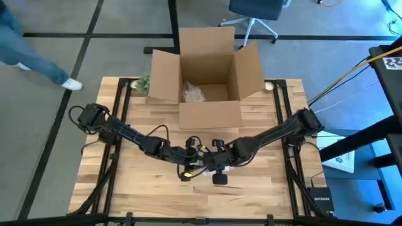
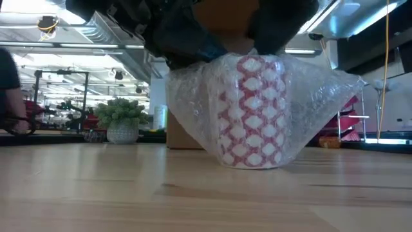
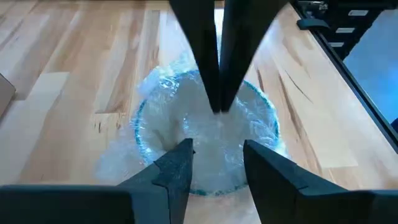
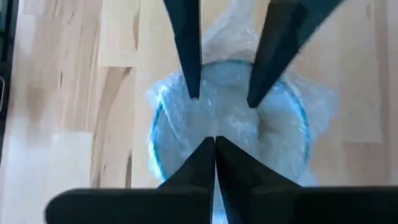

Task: Wrap mug
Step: Wrap the red mug with the bubble wrap, then put the red mug into the box

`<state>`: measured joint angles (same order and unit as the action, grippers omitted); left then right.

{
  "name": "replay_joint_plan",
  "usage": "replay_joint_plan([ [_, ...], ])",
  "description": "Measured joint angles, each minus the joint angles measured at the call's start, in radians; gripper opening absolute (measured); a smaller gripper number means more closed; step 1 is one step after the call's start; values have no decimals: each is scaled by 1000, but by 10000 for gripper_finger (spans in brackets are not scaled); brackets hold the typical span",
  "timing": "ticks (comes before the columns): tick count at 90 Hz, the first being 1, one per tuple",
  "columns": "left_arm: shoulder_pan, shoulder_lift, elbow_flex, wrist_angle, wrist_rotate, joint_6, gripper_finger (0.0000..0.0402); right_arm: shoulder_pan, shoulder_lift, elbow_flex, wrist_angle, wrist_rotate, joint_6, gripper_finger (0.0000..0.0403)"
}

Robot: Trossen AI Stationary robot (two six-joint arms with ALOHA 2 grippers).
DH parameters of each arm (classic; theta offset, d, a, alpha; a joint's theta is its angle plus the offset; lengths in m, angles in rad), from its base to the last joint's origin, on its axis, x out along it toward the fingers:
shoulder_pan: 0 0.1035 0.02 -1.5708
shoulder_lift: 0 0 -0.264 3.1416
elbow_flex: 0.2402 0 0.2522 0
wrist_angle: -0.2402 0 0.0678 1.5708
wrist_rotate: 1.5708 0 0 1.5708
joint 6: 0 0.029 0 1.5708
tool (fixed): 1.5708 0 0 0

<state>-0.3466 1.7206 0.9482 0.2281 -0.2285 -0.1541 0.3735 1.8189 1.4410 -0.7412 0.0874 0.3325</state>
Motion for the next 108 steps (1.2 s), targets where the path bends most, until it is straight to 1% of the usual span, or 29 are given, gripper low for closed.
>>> replay_joint_plan([
  [36, 1, -2, 0, -9, -4, -3, 127, 0, -16, 2, -14, 4, 0, 1],
  [54, 1, -2, 0, -8, -4, -3, 127, -1, -16, 2, -23, -61, 0, 5],
  [63, 1, -2, 0, -9, -4, -3, 127, -1, -30, 2, -30, -72, 0, 29],
  [76, 1, -2, 1, -8, -4, -3, 127, -1, -45, 3, -48, -47, 1, 91],
  [87, 1, -2, 1, -8, -4, -3, 127, 10, -48, 3, -51, -113, 1, 137],
  [96, 1, -2, 2, -9, -3, -3, 127, 38, -49, 3, -46, -123, -38, 159],
  [100, 2, -2, 2, -7, -3, 0, 127, 51, -49, 3, -34, -98, -73, 164],
  [108, 3, -2, 2, -7, -3, 2, 127, 73, -43, 3, 20, 3, -103, 167],
])
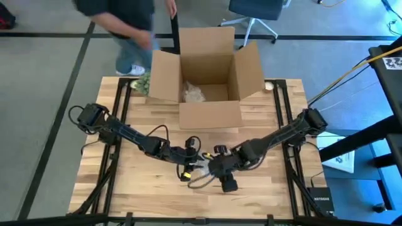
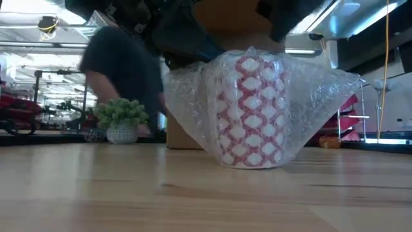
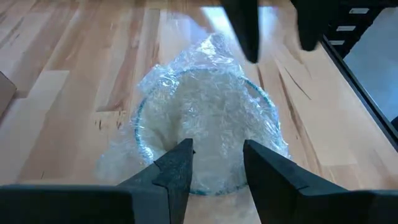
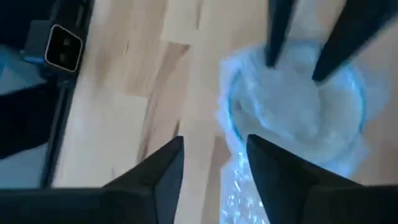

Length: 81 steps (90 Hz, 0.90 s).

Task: Wrap mug
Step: Put the red mug into the box

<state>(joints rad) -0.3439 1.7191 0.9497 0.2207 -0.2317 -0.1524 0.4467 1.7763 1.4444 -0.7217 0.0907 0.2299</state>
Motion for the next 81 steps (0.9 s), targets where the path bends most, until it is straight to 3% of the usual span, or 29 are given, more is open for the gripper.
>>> replay_joint_plan([
  [7, 0, 0, 0, 2, 0, 0, 127, -1, 20, 1, 37, 68, 2, 163],
  [39, -1, 0, 0, 6, 0, -1, 127, -9, 148, 2, 63, 14, 13, 108],
  [55, -1, -2, 1, 6, 0, 1, 127, -8, 170, 3, 68, 50, 27, 92],
  [81, -32, -115, 73, -217, -14, 61, 127, -9, 171, 2, 67, 43, 34, 60],
])
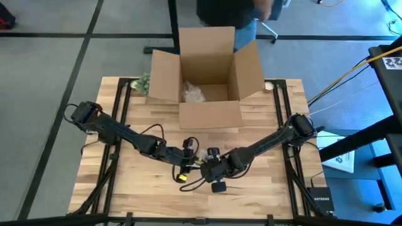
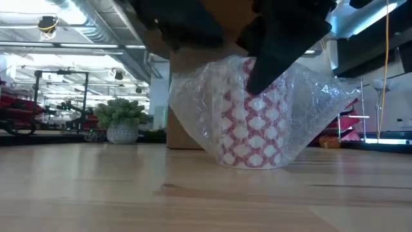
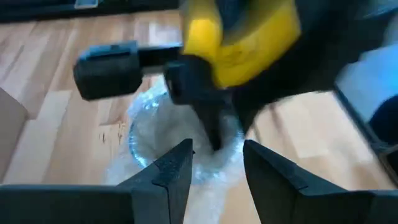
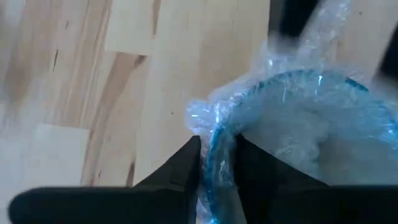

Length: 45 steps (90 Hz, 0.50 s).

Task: Wrap mug
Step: Put the red mug into the box

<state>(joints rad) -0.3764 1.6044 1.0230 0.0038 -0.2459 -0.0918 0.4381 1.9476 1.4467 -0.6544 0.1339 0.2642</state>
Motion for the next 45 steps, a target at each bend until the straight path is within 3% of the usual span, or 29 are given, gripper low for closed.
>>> replay_joint_plan([
  [22, -8, -42, 4, -243, -39, -85, 127, 0, 3, -1, 1, -3, 28, 58],
  [45, -21, -18, 3, -249, -54, -97, 127, 0, 34, 0, 8, -25, 51, 103],
])
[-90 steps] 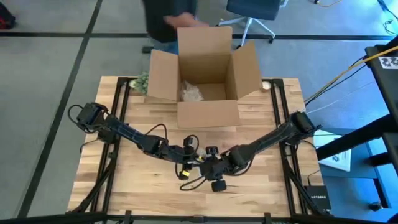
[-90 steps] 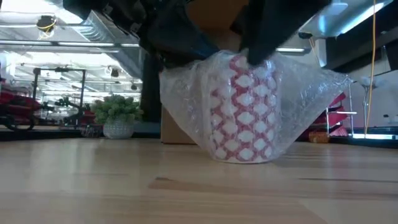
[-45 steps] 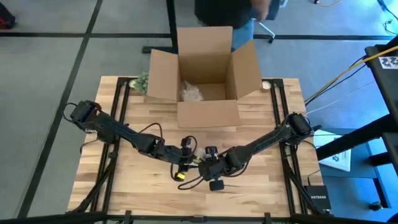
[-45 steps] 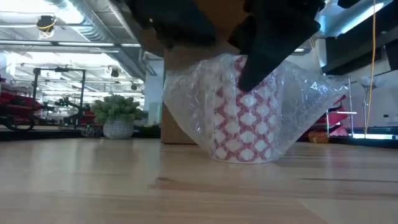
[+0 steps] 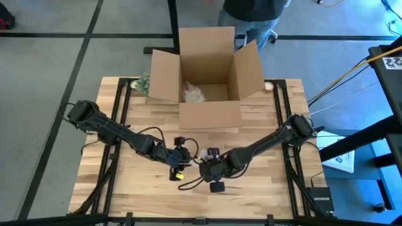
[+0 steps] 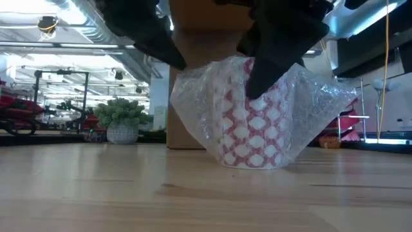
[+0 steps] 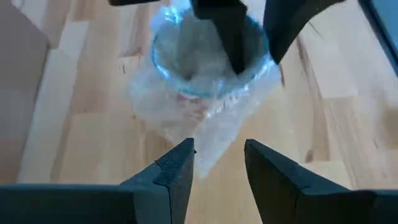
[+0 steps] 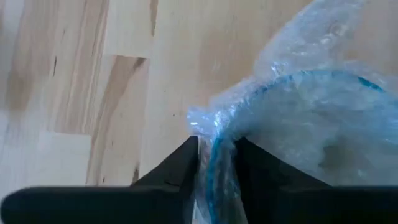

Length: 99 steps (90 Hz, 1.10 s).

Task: Wrap mug
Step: Put the red mug into the box

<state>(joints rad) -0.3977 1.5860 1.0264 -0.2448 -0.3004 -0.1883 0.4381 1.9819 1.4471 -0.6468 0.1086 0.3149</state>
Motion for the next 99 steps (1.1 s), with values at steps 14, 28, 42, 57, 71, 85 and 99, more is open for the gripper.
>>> replay_joint_plan([
  [14, 0, 0, 0, 5, 0, 6, 127, 0, 1, -1, 5, 20, 0, 132],
  [28, -4, -1, 0, 1, 0, -11, 127, 2, 2, -1, -2, 43, -15, 97],
  [42, -24, -30, 0, -1, 0, -21, 127, 14, 1, 0, -14, 9, -7, 19],
  [57, -65, -86, 0, -17, -2, -38, 127, 54, 8, 46, -39, 22, -1, 19],
  [71, -105, -157, 0, -44, -3, -36, 127, 98, 6, 155, -140, 24, -1, 10],
  [85, -135, -240, 0, -92, -23, -44, 127, 128, 0, 311, -236, 105, -26, 8],
  [99, -172, -317, 0, -122, -62, -47, 127, 143, 0, 473, -321, 166, -55, 8],
])
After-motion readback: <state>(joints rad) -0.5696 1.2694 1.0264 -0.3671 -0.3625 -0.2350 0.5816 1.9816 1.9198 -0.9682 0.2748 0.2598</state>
